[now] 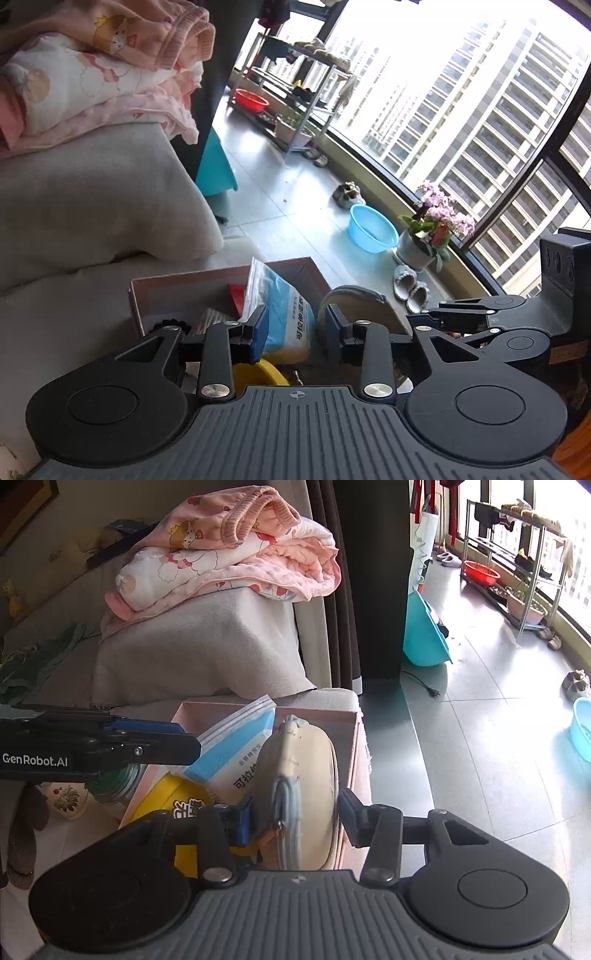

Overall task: Organize soft objects
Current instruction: 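Carry the blue bag and beige pouch into the pink box with both tools, then open both tools to release the bag and pouch in the box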

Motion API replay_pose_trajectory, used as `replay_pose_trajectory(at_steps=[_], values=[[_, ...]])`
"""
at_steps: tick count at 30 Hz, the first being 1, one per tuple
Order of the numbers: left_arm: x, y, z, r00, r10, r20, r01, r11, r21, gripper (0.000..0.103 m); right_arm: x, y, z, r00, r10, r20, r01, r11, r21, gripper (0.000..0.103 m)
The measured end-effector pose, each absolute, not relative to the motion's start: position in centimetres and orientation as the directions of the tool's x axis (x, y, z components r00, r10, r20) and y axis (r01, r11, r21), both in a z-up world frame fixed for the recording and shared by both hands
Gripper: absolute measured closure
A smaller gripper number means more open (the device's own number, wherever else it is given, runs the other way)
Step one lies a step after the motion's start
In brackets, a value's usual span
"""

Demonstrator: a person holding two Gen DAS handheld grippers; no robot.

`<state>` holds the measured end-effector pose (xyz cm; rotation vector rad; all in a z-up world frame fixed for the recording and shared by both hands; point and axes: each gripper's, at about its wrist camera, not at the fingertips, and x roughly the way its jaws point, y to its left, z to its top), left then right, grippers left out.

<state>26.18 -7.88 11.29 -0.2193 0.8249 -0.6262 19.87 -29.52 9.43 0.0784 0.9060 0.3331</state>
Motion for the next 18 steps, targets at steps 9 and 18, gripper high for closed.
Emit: replay_pose_trajectory(at_steps=[9, 18], values=[[24.6, -8.3, 12.7, 0.644, -0.534, -0.547, 0.415, 0.845, -0.336, 0.066, 15.6, -28.8, 9.9, 0.575, 0.355, -0.737, -0.329, 0.925, 0.189, 0.079], [19.1, -6.8, 12.3, 0.647, -0.516, -0.561, 0.466, 0.850, -0.244, 0.066, 16.9, -26.3, 6.8, 0.581, 0.366, -0.727, -0.284, 0.928, 0.241, 0.086]])
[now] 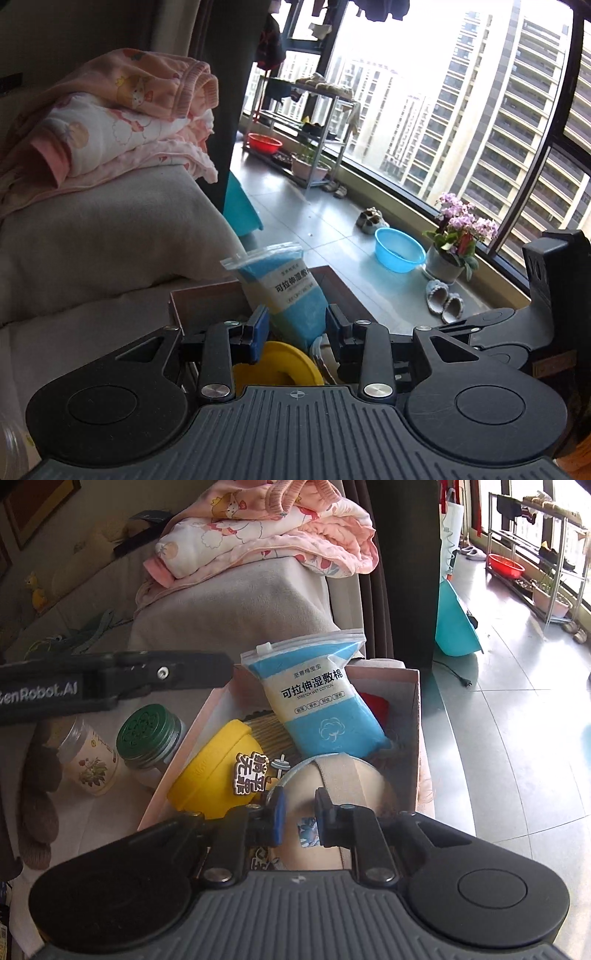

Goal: Organize soft objects

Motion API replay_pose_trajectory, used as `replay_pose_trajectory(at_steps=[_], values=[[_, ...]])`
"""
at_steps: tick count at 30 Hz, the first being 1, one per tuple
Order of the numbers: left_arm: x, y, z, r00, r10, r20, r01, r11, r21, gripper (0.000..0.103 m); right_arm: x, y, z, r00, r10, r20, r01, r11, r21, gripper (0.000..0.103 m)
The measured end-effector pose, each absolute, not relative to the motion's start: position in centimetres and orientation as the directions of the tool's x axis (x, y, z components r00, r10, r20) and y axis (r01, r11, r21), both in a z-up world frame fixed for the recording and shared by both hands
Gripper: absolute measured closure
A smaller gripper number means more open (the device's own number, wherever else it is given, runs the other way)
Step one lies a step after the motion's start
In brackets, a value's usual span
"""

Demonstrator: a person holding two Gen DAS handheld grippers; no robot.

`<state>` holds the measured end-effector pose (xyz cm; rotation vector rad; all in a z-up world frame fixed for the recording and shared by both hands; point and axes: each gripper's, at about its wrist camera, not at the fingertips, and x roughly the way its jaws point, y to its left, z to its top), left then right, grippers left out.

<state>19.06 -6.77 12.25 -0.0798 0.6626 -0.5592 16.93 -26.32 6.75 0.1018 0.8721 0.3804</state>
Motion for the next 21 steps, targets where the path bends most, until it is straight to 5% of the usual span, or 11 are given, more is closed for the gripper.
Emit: replay_pose_trajectory(at_steps=[10, 14, 21], values=[[9.5, -0.7, 10.4, 0.671, -0.487, -0.559, 0.475, 0.861, -0.180, 0.066, 12.6, -25.7, 7.5, 0.660, 0.304, -0.687, -0.179, 0.952, 0.250, 0.083], [5.1, 2.0, 9.1, 0.692, -0.428, -0.581, 0.433, 0.890, -0.141, 0.066, 7.5, -24.4, 9.5, 0.752, 0.299, -0.588, -0.179, 0.951, 0.253, 0.059], [-0.7, 3.7, 4.2, 0.752, -0.194, -0.630, 0.257, 0.966, 0.008, 0.066, 0.1, -19.0, 7.2, 0.807, 0.245, -0.537, -0.213, 0.969, 0.122, 0.040]])
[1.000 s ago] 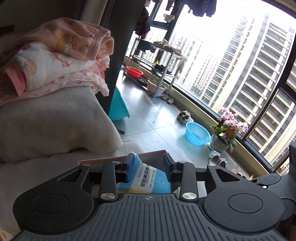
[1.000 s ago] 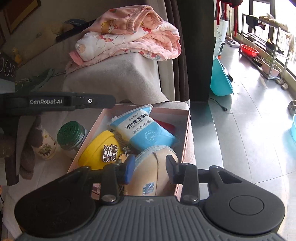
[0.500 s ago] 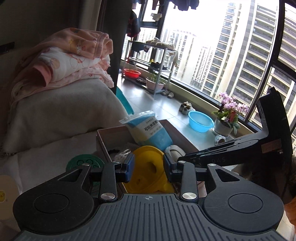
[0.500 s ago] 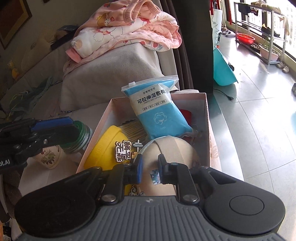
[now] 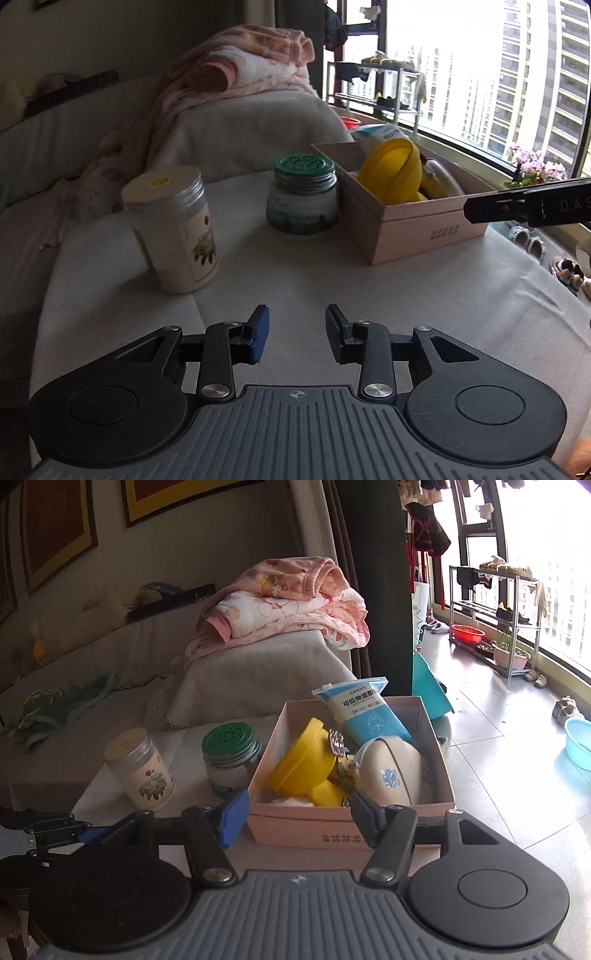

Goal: Organize soft objects

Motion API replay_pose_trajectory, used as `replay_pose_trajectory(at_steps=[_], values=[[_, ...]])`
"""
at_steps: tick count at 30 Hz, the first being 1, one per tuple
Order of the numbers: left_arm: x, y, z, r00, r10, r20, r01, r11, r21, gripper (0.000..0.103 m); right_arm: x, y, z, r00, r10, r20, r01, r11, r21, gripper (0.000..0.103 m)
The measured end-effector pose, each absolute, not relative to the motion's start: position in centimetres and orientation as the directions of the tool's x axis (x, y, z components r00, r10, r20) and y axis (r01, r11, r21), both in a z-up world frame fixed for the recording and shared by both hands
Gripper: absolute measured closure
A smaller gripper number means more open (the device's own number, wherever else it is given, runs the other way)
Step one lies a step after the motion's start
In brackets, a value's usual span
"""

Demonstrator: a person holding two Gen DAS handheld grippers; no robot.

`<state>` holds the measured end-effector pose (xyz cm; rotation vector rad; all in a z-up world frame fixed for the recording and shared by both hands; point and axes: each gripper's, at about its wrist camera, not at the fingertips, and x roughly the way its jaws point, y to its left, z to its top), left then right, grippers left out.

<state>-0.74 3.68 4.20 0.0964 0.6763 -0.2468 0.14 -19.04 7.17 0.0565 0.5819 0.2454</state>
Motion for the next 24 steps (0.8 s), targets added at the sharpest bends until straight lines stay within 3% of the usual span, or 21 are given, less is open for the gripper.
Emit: replay_pose_trajectory(at_steps=[6, 8, 11, 13, 14, 17, 24], values=[[-0.5, 4.0, 1.4, 0.720, -0.147, -0.678, 0.181, 0.983, -0.021, 0.066, 1.0, -15.8, 0.6, 0.728, 0.199, -0.656, -0.212, 0.975, 0.061, 0.040], [-0.5, 3.4, 1.0, 0.734, -0.135, -0.666, 0.172, 0.985, -0.010, 0.059, 1.6, -16.1, -0.9, 0.712, 0.171, -0.682, -0.171, 0.983, 0.068, 0.039], [-0.1, 2.1, 0.9, 0.738, -0.135, -0.662, 0.155, 0.987, -0.028, 0.042, 1.7, -16.3, -1.7, 0.735, 0.129, -0.665, -0.143, 0.989, 0.033, 0.034], [0.1, 1.2, 0.7, 0.741, -0.135, -0.657, 0.147, 0.988, -0.038, 0.024, 1.8, -16.3, -1.7, 0.742, 0.126, -0.659, -0.144, 0.989, 0.027, 0.029], [0.5, 0.7, 0.6, 0.748, -0.124, -0.652, 0.135, 0.990, -0.033, 0.022, 1.9, -16.5, -1.9, 0.746, 0.121, -0.655, -0.136, 0.990, 0.028, 0.024], [0.5, -0.4, 0.1, 0.773, -0.068, -0.630, 0.091, 0.996, 0.004, 0.020, 2.2, -17.0, -2.2, 0.752, 0.110, -0.651, -0.121, 0.992, 0.027, 0.012], [0.6, -0.6, 0.0, 0.785, -0.033, -0.618, 0.044, 0.999, 0.003, 0.020, 2.1, -17.4, -2.5, 0.768, 0.124, -0.629, -0.137, 0.990, 0.027, 0.010]])
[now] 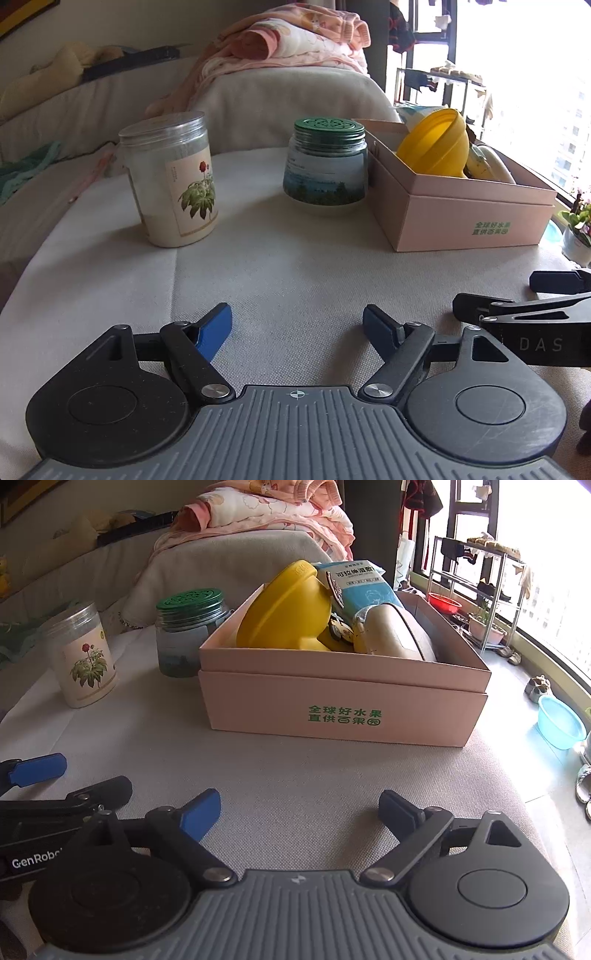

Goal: Organize soft objects

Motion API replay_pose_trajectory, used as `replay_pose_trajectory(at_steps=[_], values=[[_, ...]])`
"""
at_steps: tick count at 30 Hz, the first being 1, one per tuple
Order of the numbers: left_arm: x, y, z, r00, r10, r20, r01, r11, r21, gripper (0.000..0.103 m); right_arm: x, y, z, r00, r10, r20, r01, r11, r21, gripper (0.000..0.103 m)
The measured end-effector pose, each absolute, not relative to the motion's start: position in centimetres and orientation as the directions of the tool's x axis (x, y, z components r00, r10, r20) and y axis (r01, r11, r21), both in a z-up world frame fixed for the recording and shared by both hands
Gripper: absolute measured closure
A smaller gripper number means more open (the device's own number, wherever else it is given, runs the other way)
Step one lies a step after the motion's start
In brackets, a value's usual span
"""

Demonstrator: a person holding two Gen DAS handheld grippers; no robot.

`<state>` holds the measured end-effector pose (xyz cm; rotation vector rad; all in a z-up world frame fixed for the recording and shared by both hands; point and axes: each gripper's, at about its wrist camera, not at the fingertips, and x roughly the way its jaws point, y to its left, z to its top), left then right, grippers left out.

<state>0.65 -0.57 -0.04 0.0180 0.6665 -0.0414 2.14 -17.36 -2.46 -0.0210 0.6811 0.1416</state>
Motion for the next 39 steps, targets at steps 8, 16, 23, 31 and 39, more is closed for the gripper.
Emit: replay_pose_trajectory(at_steps=[8, 16, 23, 31, 39], values=[[0.69, -0.59, -0.10, 0.785, -0.033, -0.618, 0.045, 0.999, 0.004, 0.019, 1.60, -17.60, -2.84, 0.797, 0.113, -0.593, -0.120, 0.992, 0.028, 0.008], [0.68, -0.63, -0.12, 0.785, -0.033, -0.618, 0.045, 0.999, 0.004, 0.019, 1.59, -17.62, -2.86, 0.797, 0.113, -0.593, -0.120, 0.992, 0.028, 0.008], [0.68, -0.64, -0.11, 0.785, -0.033, -0.618, 0.045, 0.999, 0.005, 0.019, 1.59, -17.60, -2.86, 0.797, 0.113, -0.593, -0.120, 0.992, 0.028, 0.008], [0.67, -0.63, -0.10, 0.785, -0.033, -0.619, 0.046, 0.999, 0.004, 0.019, 1.60, -17.61, -2.87, 0.797, 0.113, -0.593, -0.120, 0.992, 0.028, 0.008], [0.64, -0.62, -0.10, 0.785, -0.034, -0.619, 0.046, 0.999, 0.003, 0.019, 1.58, -17.59, -2.87, 0.797, 0.113, -0.593, -0.120, 0.992, 0.028, 0.008]])
